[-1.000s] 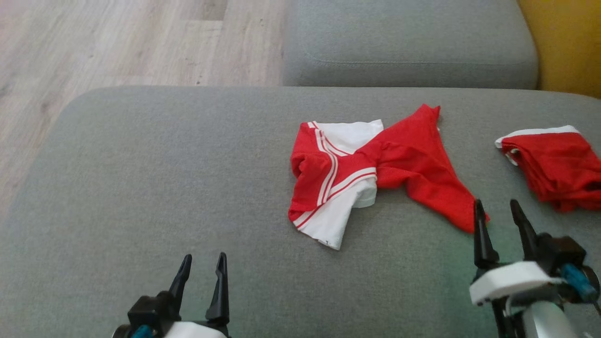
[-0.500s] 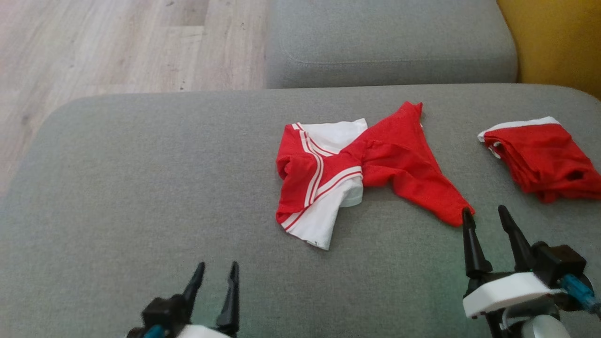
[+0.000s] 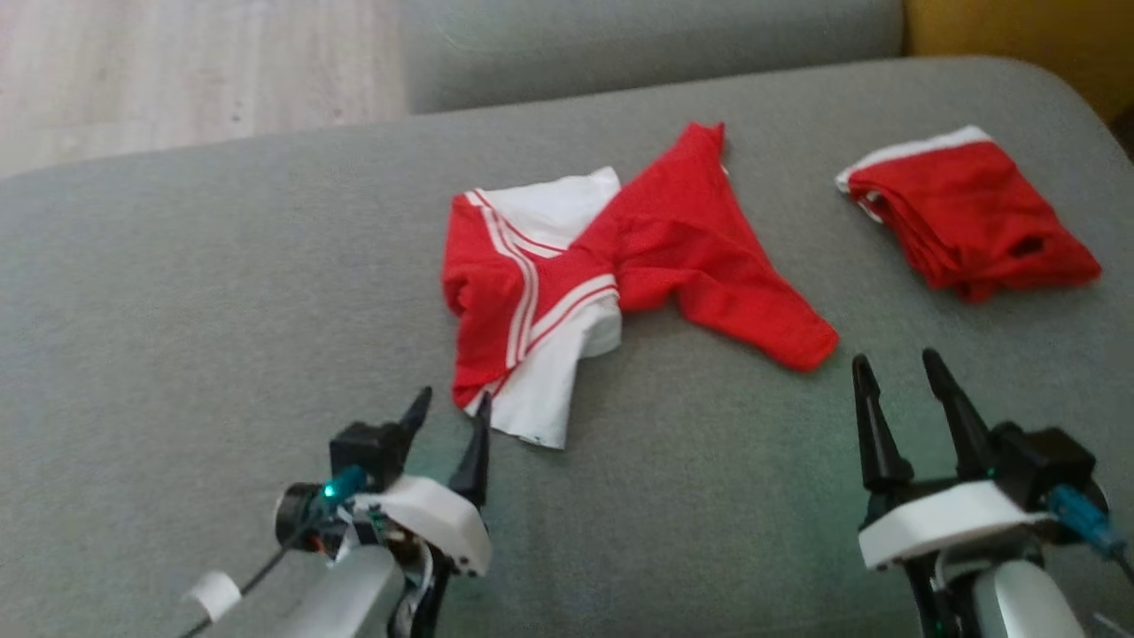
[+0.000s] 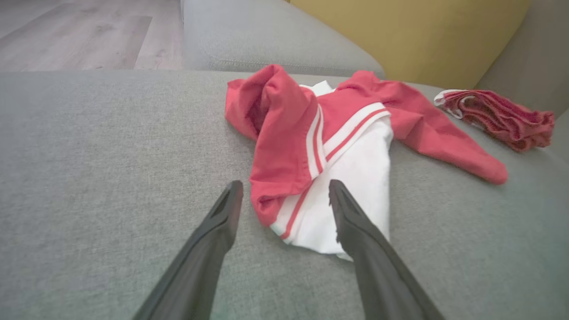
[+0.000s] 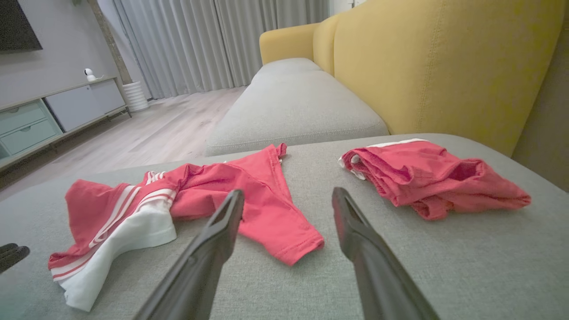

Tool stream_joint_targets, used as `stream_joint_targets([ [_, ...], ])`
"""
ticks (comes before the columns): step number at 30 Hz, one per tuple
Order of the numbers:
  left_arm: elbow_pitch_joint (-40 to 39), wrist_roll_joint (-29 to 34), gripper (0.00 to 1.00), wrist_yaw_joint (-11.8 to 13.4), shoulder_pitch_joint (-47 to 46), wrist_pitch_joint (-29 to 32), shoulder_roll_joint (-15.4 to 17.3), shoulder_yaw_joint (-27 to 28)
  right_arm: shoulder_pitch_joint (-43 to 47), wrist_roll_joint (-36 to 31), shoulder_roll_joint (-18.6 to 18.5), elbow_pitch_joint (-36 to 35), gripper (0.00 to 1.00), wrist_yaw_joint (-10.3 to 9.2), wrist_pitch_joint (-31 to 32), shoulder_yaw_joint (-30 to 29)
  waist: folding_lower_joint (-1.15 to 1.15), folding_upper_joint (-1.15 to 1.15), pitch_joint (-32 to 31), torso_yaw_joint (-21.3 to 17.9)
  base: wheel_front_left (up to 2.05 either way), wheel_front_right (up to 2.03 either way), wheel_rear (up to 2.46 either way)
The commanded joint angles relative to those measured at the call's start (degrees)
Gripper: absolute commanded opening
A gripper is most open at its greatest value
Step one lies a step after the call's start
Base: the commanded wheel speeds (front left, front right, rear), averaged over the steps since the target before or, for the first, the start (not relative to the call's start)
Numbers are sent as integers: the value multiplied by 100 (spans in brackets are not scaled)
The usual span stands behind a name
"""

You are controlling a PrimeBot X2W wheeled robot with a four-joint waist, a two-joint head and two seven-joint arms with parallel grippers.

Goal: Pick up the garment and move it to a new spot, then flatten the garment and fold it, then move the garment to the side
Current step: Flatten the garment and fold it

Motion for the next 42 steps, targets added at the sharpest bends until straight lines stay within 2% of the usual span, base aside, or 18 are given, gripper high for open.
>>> stream_joint_targets([
  [1, 52, -52, 100, -39, -320, -48, 1, 230, -331, -42, -31, -240, 100, 37, -14, 157, -1, 0, 235, -249, 0, 0, 0],
  [10, 1462, -213, 100, -210, -961, -188, -131, 381, -513, -30, -30, -184, 100, 37, -107, 123, -1, 0, 532, -577, 0, 0, 0],
  [11, 1550, -217, 47, -250, -998, -219, -151, 369, -520, -32, -30, -179, 100, 37, -122, 109, -1, 0, 536, -583, 0, 0, 0],
  [12, 1603, -222, 14, -292, -1029, -277, -173, 366, -523, -35, -30, -173, 100, 37, -140, 88, -1, 0, 531, -579, 0, 0, 0],
  [13, 1637, -225, 0, -327, -1050, -337, -194, 363, -518, -37, -30, -167, 100, 37, -153, 65, -1, 0, 519, -564, 0, 0, 0],
  [18, 1469, -51, 0, -333, -1043, -604, -244, 355, -431, -41, -30, -86, 100, 37, -197, -114, -1, 0, 326, -345, 0, 0, 0],
  [23, 559, 323, 0, -196, -654, -648, -127, 457, -255, -2, -30, 30, 100, 37, -234, -236, -1, 0, -13, -49, 0, 0, 0],
  [28, -778, 670, 0, 75, 84, -650, 246, 670, -37, 22, -30, 122, 100, 37, -258, -367, -1, 0, -384, 182, 0, 0, 0],
  [29, -778, 670, 0, 75, 84, -650, 246, 670, -37, 22, -30, 122, 100, 37, -258, -367, -1, 0, -384, 182, 0, 0, 0],
  [30, -1285, 745, 0, 208, 370, -651, 455, 738, 38, 25, -30, 127, 100, 37, -264, -416, -1, 0, -458, 232, 0, 0, 0],
  [31, -1285, 745, 0, 208, 370, -651, 455, 738, 38, 25, -30, 127, 100, 37, -264, -416, -1, 0, -458, 232, 0, 0, 0],
  [34, -2069, 714, 0, 414, 813, -449, 899, 916, 121, 21, -30, 128, 100, 37, -279, -475, -1, 0, -523, 256, 0, 0, 0],
  [38, -2296, 547, 0, 453, 1024, -112, 1202, 1067, 124, -13, -30, 143, 100, 37, -270, -499, -1, 0, -494, 194, 0, 0, 0],
  [42, -2022, 382, 0, 330, 920, 71, 1320, 1147, 44, -64, -30, 135, 100, 37, -243, -495, -1, 0, -369, 67, 0, 0, 0],
])
